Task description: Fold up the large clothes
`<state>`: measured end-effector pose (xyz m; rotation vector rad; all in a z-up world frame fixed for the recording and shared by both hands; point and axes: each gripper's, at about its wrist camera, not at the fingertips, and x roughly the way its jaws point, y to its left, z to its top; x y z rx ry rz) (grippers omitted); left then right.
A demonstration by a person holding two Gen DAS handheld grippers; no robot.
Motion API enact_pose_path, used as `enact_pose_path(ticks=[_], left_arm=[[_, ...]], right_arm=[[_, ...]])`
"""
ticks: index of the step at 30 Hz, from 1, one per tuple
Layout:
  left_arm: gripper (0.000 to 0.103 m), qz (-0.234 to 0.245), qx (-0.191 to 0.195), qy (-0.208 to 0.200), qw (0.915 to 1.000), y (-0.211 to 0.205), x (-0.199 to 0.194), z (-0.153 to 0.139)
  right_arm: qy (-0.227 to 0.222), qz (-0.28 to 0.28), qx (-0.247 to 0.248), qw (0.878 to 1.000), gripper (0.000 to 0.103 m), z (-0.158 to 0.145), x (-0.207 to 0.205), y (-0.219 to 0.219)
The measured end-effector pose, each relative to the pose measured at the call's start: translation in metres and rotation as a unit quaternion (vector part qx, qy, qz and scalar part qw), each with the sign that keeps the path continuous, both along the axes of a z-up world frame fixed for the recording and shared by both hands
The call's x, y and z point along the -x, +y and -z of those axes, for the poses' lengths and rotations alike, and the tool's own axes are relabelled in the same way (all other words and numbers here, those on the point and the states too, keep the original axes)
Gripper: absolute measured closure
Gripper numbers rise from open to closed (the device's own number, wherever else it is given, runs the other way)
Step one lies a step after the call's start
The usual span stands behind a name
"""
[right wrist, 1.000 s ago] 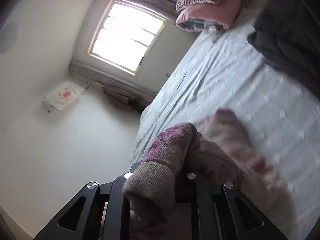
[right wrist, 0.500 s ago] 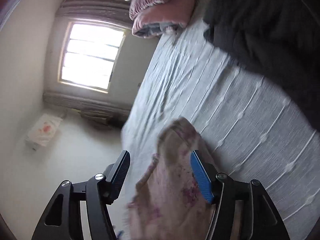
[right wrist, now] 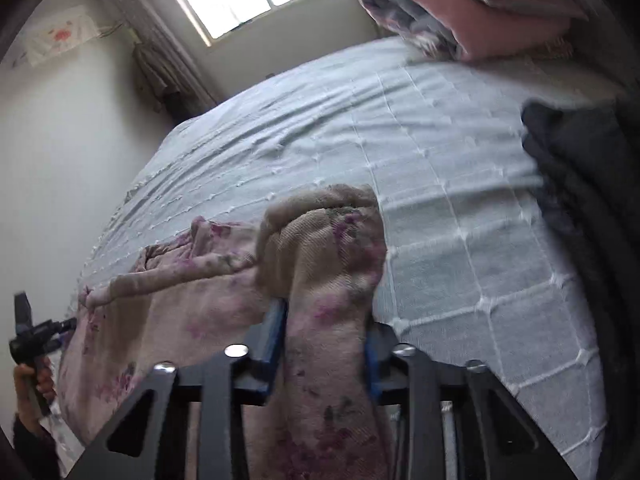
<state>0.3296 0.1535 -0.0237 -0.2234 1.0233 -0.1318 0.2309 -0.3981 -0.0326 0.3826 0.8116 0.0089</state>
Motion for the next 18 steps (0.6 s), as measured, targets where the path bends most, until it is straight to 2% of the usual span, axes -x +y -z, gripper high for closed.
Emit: enact_pose_path(ticks=[2, 3, 7, 10, 12, 15, 17, 18], left_arm=[[0.09, -0.006, -0.026, -0.031, 0.9992, -0.003, 0.008, -0.014], [0.091, -0.014, -0.024, -0.058, 0.9979, 0.0, 0.014, -0.026], [0.092, -0.056, 0.01, -0.117, 0.9915, 0.016, 0.021, -0.073], [0.092, -0.093, 0.032, -0.158, 0.9825, 0.024, 0.014, -0.107], [0.092, -0.117, 0.02, -0.186, 0.9755, 0.023, -0.001, -0.119], [0.092, -0.136, -0.043, -0.191, 0.9711, 0.008, -0.036, -0.099], [0.092, -0.141, -0.078, -0.166, 0.973, -0.001, -0.061, -0.067], [0.092, -0.143, -0.093, -0.146, 0.9745, -0.006, -0.072, -0.047]], right_arm=[[-0.015, -0.011, 0.039, 0.999, 0.085, -0.013, 0.003, 0.011], [-0.021, -0.011, 0.049, 0.999, 0.087, -0.019, 0.003, 0.014], [-0.082, -0.009, 0.057, 0.995, 0.089, -0.06, 0.015, 0.015], [-0.122, -0.008, 0.065, 0.99, 0.09, -0.095, 0.008, 0.026], [-0.148, 0.0, 0.084, 0.985, 0.09, -0.117, -0.004, 0.036], [-0.15, 0.026, 0.109, 0.982, 0.09, -0.127, -0.043, 0.039], [-0.122, 0.041, 0.109, 0.986, 0.09, -0.111, -0.074, 0.036], [-0.099, 0.05, 0.108, 0.988, 0.09, -0.094, -0.092, 0.034]])
